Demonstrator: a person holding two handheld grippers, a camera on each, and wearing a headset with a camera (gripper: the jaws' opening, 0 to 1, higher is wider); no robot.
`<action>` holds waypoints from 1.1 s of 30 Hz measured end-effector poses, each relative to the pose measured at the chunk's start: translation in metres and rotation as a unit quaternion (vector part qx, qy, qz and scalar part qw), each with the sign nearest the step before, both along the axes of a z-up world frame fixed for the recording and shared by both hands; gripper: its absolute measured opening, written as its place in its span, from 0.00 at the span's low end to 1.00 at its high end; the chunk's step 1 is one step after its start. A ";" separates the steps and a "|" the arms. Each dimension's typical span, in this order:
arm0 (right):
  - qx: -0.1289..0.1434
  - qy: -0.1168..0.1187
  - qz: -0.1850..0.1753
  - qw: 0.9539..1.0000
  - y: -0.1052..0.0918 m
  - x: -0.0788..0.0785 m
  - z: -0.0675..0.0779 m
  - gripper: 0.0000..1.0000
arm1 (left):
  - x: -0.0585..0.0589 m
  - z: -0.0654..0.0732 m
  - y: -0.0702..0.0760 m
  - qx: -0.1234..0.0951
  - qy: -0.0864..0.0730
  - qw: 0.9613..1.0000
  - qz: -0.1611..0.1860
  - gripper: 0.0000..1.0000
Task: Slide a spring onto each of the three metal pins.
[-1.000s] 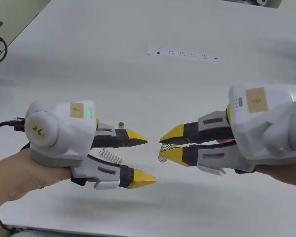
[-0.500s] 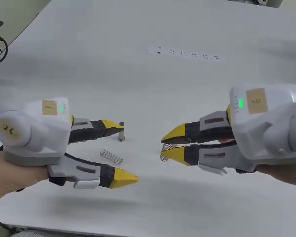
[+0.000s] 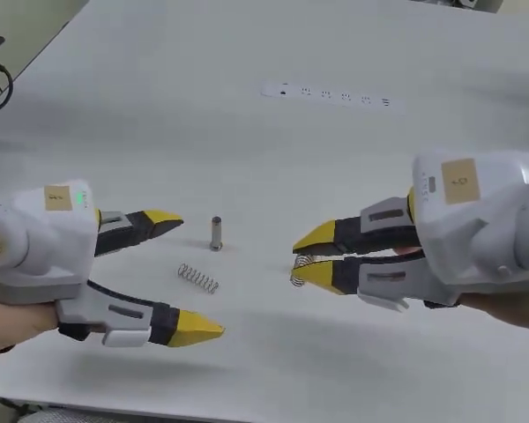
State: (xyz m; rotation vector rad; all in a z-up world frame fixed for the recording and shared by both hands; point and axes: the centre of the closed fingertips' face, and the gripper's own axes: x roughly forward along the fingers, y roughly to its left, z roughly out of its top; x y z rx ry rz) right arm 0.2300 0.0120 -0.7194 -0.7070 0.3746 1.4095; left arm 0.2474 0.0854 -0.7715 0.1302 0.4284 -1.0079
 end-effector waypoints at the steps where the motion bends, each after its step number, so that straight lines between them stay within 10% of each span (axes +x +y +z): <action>1: 0.000 0.000 -0.001 1.000 -0.001 0.001 0.000 0.06 | 0.001 0.000 0.002 -0.003 0.002 1.000 0.005 0.90; 33: 0.015 -0.004 -0.113 0.993 -0.028 0.067 -0.006 0.06 | 0.006 0.000 0.020 -0.012 0.009 0.999 0.051 0.98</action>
